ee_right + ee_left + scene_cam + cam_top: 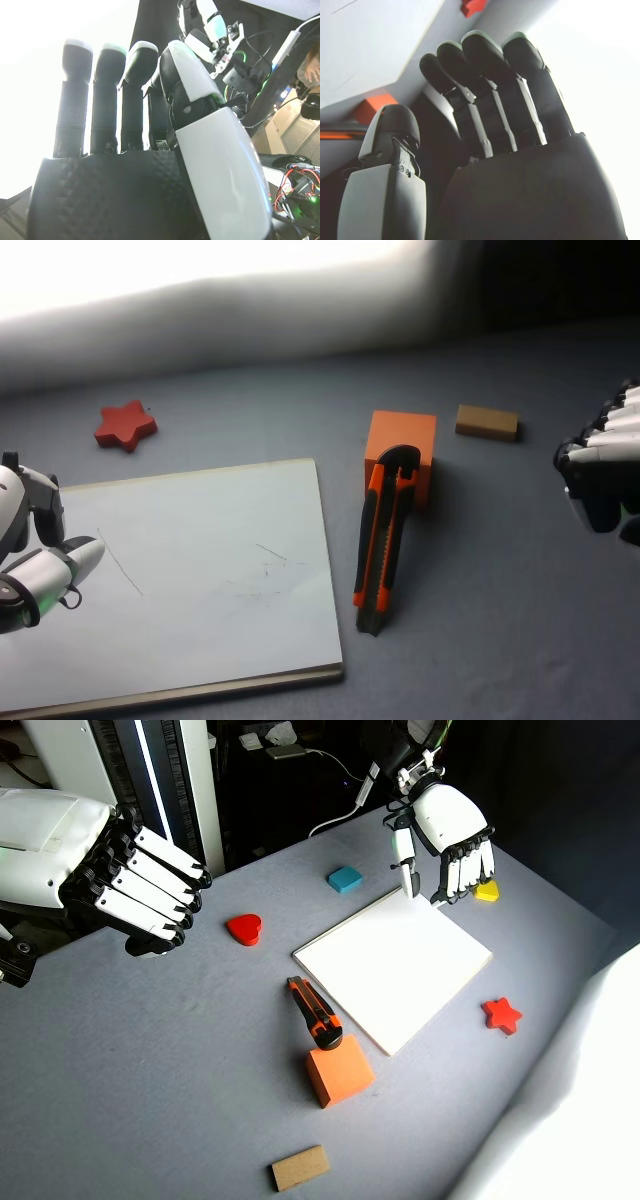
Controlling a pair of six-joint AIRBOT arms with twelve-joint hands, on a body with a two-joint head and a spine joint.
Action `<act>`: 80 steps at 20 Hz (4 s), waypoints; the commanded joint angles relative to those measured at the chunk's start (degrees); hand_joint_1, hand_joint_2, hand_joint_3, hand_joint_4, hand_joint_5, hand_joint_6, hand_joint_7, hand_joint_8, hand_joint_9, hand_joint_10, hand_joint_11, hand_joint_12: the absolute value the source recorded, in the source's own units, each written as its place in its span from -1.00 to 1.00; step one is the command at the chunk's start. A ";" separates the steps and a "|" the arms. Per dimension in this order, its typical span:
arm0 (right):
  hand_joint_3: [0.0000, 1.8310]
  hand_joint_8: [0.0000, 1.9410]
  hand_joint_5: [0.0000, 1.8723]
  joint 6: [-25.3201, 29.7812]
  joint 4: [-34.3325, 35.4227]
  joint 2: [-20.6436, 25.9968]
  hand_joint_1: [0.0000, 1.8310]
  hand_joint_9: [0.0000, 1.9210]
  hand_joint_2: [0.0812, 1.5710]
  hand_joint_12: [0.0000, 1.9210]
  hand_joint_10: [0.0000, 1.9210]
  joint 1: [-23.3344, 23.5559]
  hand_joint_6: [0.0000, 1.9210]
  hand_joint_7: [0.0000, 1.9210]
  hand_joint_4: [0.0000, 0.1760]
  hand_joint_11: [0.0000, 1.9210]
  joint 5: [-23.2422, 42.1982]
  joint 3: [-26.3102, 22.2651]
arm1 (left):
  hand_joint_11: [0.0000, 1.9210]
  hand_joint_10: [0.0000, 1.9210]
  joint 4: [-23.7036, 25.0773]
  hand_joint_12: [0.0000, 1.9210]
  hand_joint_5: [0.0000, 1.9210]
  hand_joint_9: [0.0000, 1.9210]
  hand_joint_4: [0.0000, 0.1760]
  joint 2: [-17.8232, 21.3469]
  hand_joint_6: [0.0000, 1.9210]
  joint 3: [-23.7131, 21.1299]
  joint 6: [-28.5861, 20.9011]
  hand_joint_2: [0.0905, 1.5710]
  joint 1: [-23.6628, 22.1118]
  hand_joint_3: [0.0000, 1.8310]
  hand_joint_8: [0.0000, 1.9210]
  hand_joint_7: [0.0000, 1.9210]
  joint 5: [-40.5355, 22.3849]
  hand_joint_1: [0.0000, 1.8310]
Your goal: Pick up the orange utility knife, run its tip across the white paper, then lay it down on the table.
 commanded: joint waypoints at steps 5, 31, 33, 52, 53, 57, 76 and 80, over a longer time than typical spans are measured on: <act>-0.94 -1.00 -1.00 -0.18 0.26 0.27 -0.72 -1.00 0.54 -1.00 -0.98 -1.34 -1.00 -0.97 -1.00 -1.00 8.36 -0.20 | -1.00 -0.96 2.46 -0.04 -0.87 -0.75 -0.63 -0.24 -1.00 0.48 0.01 0.60 -0.37 -0.97 -1.00 -0.81 -6.23 -0.56; -1.00 -1.00 -1.00 61.10 -82.98 -24.89 0.24 -1.00 0.40 -1.00 -1.00 38.75 -1.00 -1.00 -1.00 -1.00 -24.07 25.27 | -1.00 -1.00 0.21 -0.07 -0.91 -0.75 -0.83 -1.40 -1.00 1.89 -1.63 0.62 -0.99 -1.00 -1.00 -0.84 0.30 -0.54; -1.00 -1.00 -1.00 60.88 -84.04 -27.45 0.16 -1.00 0.39 -1.00 -1.00 38.48 -1.00 -1.00 -1.00 -1.00 -25.47 26.76 | -1.00 -1.00 0.19 -0.07 -0.90 -0.75 -0.79 -1.40 -0.99 2.10 -1.47 0.62 -1.29 -1.00 -1.00 -0.84 1.16 -0.53; -1.00 -1.00 -1.00 83.83 -115.30 -43.08 0.21 -1.00 0.35 -1.00 -1.00 38.98 -1.00 -1.00 -1.00 -1.00 -22.13 39.31 | -1.00 -0.99 -0.44 -0.11 -0.89 -0.77 -0.70 -2.44 -0.99 1.06 -0.69 0.62 -1.05 -1.00 -1.00 -0.87 0.85 -0.53; -1.00 -1.00 -1.00 84.26 -115.66 -44.01 0.22 -1.00 0.36 -1.00 -1.00 38.95 -1.00 -1.00 -1.00 -1.00 -22.34 40.07 | -1.00 -0.99 -0.43 -0.10 -0.90 -0.77 -0.71 -2.51 -1.00 1.06 -0.69 0.63 -1.04 -1.00 -1.00 -0.88 0.85 -0.55; -1.00 -1.00 -1.00 86.83 -118.17 -45.94 0.25 -1.00 0.35 -1.00 -1.00 38.31 -1.00 -1.00 -1.00 -1.00 -23.78 40.94 | -1.00 -1.00 -0.45 -0.11 -0.91 -0.77 -0.69 -2.51 -1.00 1.19 -0.73 0.63 -0.95 -1.00 -1.00 -0.88 0.85 -0.55; -1.00 -1.00 -1.00 96.13 -128.86 -52.08 0.26 -1.00 0.39 -1.00 -1.00 37.59 -1.00 -1.00 -1.00 -1.00 -20.14 45.55 | -1.00 -0.99 -0.97 -0.05 -0.91 -0.77 -0.67 -2.97 -1.00 1.39 -0.95 0.63 -0.88 -1.00 -1.00 -0.86 0.85 -0.58; -1.00 -1.00 -1.00 96.13 -129.64 -53.45 0.27 -1.00 0.37 -1.00 -1.00 37.12 -1.00 -1.00 -1.00 -1.00 -18.68 46.85 | -1.00 -1.00 -0.97 -0.08 -0.92 -0.78 -0.66 -3.01 -1.00 1.41 -0.99 0.63 -0.88 -1.00 -1.00 -0.87 0.85 -0.57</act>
